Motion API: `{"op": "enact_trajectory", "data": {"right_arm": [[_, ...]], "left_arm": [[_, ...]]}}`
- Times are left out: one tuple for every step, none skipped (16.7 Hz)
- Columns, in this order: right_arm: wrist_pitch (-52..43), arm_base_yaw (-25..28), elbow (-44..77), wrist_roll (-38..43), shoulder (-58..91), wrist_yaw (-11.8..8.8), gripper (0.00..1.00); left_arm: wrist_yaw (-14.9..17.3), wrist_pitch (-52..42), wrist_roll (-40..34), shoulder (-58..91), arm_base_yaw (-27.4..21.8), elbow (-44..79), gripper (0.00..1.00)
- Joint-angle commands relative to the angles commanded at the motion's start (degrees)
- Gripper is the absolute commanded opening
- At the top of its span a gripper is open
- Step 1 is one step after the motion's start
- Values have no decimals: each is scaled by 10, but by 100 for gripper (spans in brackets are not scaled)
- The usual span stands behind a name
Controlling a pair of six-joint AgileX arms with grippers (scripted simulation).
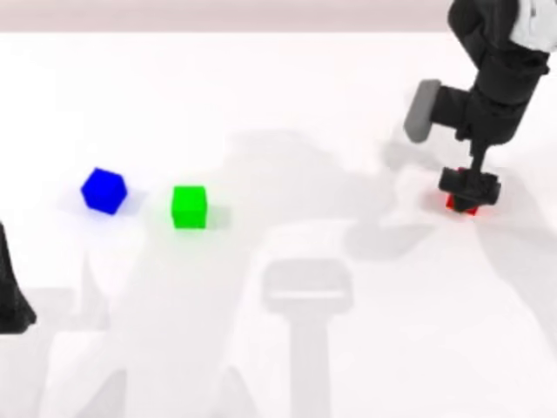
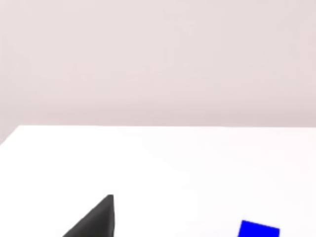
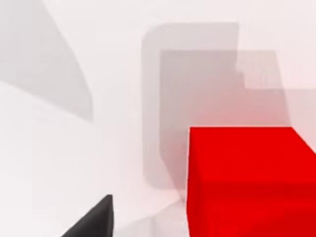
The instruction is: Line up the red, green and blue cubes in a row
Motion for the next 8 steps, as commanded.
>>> {"op": "enact_trajectory", "data": {"right_arm": [[26, 0, -17, 0, 6, 0, 100], [49, 1, -33, 1, 13, 0, 100], [65, 1, -46, 1, 18, 0, 100], [76, 1, -55, 1, 22, 0, 100], [80, 1, -59, 1, 24, 0, 100], [80, 1, -59, 1, 24, 0, 100], [80, 1, -59, 1, 24, 0, 100], [80, 1, -59, 1, 24, 0, 100]], "left_arm": [[0, 0, 0, 0, 0, 0, 100], [0, 0, 0, 0, 0, 0, 100], [0, 0, 0, 0, 0, 0, 100], [0, 0, 0, 0, 0, 0, 100], [0, 0, 0, 0, 0, 0, 100], [0, 0, 0, 0, 0, 0, 100], [0, 0, 0, 0, 0, 0, 100], [0, 0, 0, 0, 0, 0, 100]]}}
